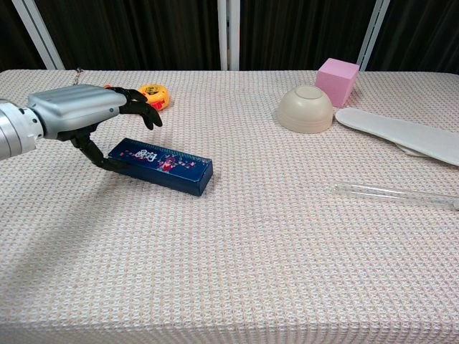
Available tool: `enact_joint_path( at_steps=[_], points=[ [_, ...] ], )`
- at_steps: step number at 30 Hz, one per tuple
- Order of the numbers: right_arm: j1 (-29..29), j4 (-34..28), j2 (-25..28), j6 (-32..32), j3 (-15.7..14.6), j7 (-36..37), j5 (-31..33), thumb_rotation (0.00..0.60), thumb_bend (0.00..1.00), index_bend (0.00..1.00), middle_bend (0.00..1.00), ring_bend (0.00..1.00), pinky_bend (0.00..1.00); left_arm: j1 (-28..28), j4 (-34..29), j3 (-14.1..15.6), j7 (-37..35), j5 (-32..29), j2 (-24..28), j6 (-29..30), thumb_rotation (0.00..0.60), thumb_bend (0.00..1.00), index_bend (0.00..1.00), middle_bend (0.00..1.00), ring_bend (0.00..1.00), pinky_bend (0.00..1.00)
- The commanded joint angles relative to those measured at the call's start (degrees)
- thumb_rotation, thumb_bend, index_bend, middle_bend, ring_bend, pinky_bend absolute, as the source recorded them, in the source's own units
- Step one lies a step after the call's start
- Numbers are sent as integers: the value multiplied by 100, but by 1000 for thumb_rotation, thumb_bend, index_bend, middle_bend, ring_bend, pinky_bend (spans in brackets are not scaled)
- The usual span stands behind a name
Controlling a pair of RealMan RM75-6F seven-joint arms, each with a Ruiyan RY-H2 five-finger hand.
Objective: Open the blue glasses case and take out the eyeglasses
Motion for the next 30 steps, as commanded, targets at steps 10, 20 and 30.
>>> enact_joint_path(
  at_steps=[10, 20, 30],
  points=[
    [13, 42, -11, -58, -12, 11, 34, 600, 454, 0, 0, 0, 0, -50, 69, 36, -11, -26, -71, 47, 600, 344, 321, 324, 31, 88],
    [32, 28, -29, -112, -15, -59, 86, 600, 454, 0, 0, 0, 0, -60, -47, 89, -186, -141, 6, -71, 600, 453, 439, 416, 76, 90],
    [39, 10, -26, -128, -20, -76, 91, 600, 454, 0, 0, 0, 0, -69, -350, -62, -536, -587, 108, -316, 600, 455, 535, 512, 180, 116]
  ],
)
